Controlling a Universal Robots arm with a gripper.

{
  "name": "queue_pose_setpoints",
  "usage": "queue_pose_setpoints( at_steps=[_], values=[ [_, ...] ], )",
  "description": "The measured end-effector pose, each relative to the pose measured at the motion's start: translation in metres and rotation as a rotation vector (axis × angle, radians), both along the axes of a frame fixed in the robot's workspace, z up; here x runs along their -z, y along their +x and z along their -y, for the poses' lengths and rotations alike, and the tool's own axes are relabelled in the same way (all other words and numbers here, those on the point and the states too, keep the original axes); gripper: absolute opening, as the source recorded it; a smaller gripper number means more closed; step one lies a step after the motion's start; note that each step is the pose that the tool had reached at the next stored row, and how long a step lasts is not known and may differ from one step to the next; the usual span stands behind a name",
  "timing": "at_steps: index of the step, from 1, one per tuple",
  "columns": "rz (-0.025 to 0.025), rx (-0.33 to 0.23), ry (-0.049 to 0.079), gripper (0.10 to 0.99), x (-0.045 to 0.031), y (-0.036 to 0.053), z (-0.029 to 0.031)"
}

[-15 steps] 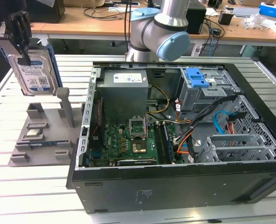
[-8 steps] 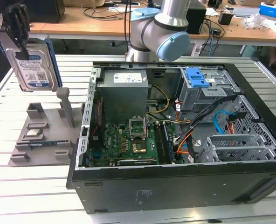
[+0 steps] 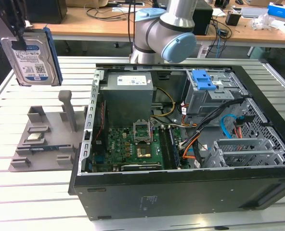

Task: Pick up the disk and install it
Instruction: 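Pick up the disk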

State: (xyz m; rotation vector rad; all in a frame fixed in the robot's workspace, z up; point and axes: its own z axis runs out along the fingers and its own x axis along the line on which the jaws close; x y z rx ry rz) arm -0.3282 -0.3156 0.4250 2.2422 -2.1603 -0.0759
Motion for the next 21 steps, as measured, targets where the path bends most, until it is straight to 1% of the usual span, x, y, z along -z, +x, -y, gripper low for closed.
queue_pose_setpoints(
  at_steps=[3, 7, 8, 11, 15, 16, 20, 21],
  values=[
    [-0.0014, 0.0, 0.0, 0.369, -0.0113, 0.0007, -0.0008],
    [-0.0025, 0.0, 0.0, 0.369, -0.0202, 0.0012, -0.0015],
    [-0.003, 0.0, 0.0, 0.369, -0.0237, 0.0015, -0.0017],
    [-0.0039, 0.0, 0.0, 0.369, -0.0309, 0.0019, -0.0022],
    [-0.005, 0.0, 0.0, 0.369, -0.0383, 0.0023, -0.0027],
    [-0.0053, 0.0, 0.0, 0.369, -0.0416, 0.0025, -0.0029],
    [-0.0065, 0.0, 0.0, 0.369, -0.0504, 0.003, -0.0035],
    [-0.0069, 0.0, 0.0, 0.369, -0.0539, 0.0033, -0.0037]
  ],
)
